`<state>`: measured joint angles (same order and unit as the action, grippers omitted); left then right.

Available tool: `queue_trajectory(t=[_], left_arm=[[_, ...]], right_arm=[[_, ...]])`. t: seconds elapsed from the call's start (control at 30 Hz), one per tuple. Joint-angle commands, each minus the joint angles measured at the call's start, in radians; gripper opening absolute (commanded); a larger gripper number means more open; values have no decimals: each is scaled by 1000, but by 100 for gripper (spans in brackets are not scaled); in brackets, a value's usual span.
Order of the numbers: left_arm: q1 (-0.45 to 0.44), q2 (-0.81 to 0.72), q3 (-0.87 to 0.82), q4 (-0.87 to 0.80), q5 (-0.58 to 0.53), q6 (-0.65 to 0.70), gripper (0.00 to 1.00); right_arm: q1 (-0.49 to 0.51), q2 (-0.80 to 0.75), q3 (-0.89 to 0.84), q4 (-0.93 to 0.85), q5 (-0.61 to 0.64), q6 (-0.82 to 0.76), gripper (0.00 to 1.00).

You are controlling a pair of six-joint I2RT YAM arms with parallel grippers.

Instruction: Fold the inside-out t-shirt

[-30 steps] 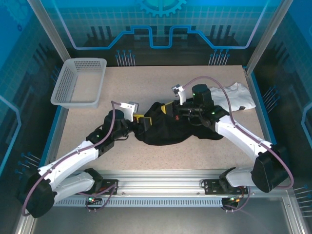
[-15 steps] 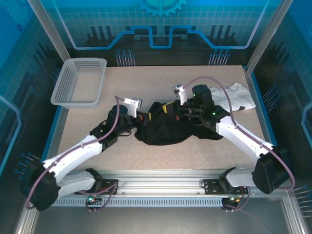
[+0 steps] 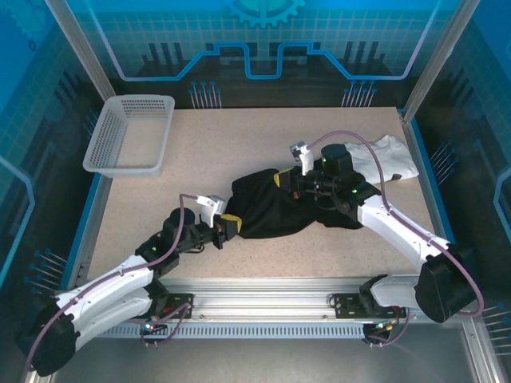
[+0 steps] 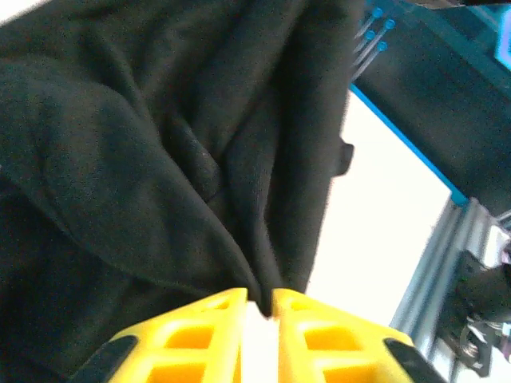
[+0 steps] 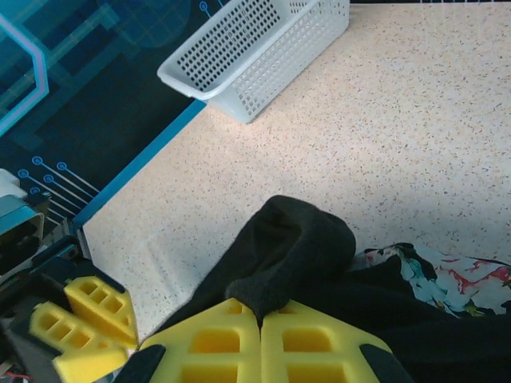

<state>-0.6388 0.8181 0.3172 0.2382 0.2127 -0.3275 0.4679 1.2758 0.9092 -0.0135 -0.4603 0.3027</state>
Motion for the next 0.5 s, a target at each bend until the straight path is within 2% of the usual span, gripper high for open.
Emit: queue_trajectory(t=[0.0, 0.07, 0.2, 0.47], left_arm=[[-12, 23, 32, -8, 43, 75, 30], [-12, 20, 42, 0, 0, 66, 39], [-11, 49, 96, -27, -116, 51, 43], [-35, 339, 326, -167, -54, 116, 47]], right_arm=[[-8, -14, -24, 4, -65, -106, 0], [-8, -32, -53, -45, -62, -143, 0], [-9, -88, -108, -111, -22, -175, 0], [-15, -144, -140, -122, 5, -163, 0]])
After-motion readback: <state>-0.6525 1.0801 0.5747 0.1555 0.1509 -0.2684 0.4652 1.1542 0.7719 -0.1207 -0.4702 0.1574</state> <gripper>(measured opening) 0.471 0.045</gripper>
